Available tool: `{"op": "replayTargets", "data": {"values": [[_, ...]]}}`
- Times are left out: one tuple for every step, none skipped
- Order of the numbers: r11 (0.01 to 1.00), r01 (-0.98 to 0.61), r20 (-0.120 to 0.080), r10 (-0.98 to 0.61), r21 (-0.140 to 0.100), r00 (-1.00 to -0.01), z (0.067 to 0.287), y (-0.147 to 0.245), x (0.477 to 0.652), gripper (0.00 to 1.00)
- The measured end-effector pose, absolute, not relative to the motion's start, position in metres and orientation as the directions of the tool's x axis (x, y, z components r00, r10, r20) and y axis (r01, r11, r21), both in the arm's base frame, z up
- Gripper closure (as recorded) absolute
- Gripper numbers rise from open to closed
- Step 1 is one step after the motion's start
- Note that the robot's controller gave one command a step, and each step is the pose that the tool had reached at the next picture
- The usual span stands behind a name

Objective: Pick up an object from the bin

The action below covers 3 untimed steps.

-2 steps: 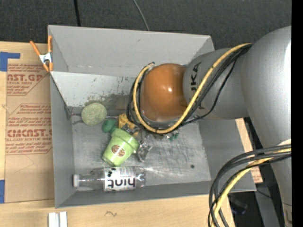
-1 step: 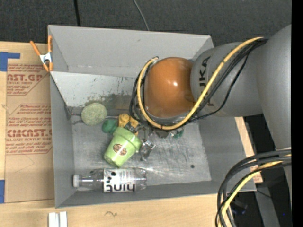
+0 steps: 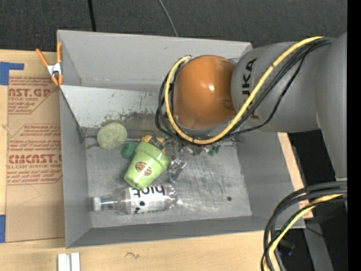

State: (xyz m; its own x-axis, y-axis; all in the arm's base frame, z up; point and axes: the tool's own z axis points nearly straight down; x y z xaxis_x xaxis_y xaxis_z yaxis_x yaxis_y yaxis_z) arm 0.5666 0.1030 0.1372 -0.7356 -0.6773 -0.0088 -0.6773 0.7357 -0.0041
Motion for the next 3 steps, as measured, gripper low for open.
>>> {"op": "replayTargets", "data": {"values": [[0.742, -0.671, 0.003, -0.671, 0.005, -0.742, 0.158, 0.075, 0.569, 0.0], [0.753, -0.657, -0.006, -0.657, -0.006, -0.753, 0.193, 0.047, 0.577, 0.0], [0.781, -0.625, -0.01, -0.625, -0.005, -0.781, 0.154, 0.049, 0.581, 0.0]]}}
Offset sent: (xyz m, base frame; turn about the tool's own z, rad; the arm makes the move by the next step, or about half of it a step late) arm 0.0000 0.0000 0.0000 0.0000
